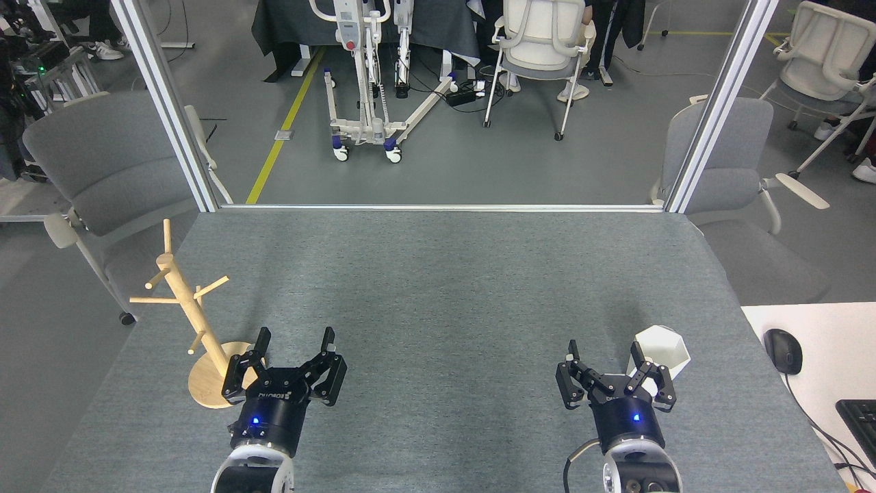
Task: Hang cup on storage rack
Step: 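Move the right gripper sideways away from the white hexagonal cup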
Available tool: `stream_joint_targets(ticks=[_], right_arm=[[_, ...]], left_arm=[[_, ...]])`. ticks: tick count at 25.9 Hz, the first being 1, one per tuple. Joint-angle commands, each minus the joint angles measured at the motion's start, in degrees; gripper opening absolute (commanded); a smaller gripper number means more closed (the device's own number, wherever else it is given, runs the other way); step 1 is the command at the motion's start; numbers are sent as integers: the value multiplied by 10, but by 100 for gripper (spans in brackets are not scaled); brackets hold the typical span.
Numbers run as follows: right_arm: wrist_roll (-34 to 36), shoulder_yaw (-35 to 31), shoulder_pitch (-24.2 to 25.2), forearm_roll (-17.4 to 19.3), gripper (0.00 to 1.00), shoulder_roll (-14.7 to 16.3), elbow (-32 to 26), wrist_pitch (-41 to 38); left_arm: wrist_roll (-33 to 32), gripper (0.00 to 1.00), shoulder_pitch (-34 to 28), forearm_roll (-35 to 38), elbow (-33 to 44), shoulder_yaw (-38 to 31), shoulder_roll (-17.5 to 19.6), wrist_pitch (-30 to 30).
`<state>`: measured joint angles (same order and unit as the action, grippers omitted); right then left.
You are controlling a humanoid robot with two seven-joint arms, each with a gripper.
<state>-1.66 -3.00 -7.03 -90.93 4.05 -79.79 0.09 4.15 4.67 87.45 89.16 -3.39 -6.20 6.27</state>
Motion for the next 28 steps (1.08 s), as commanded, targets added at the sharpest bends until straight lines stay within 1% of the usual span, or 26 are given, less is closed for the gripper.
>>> stream_joint_targets(ticks=[1, 11, 14, 15, 18, 22, 25, 28], right_arm=[[0, 0, -1, 1, 99, 2, 1, 1], [1, -2, 0, 1, 99, 7, 1, 3], [4, -24, -5, 2, 99, 14, 1, -1], [5, -29, -11, 5, 99, 14, 0, -2], [8, -31, -19, 29, 99, 27, -1, -3], [35, -36, -22, 64, 99, 53, -4, -2], [39, -45, -22, 80, 99, 72, -4, -7], [39, -82, -22, 105, 99, 93, -4, -50]], left_arm=[[-1, 100, 1, 0, 7, 1, -2, 0], [-3, 100, 1, -2, 1, 5, -3, -3], [-8, 99, -1, -2, 5, 6, -2, 4], [-20, 99, -4, -2, 6, 6, -2, 5], [-47, 99, -5, -2, 7, 5, -2, 11], [-44, 99, -3, -2, 6, 6, -3, 17], [-44, 99, -3, -2, 4, 6, -3, 18], [-44, 99, -3, -2, 0, 6, -3, 18]])
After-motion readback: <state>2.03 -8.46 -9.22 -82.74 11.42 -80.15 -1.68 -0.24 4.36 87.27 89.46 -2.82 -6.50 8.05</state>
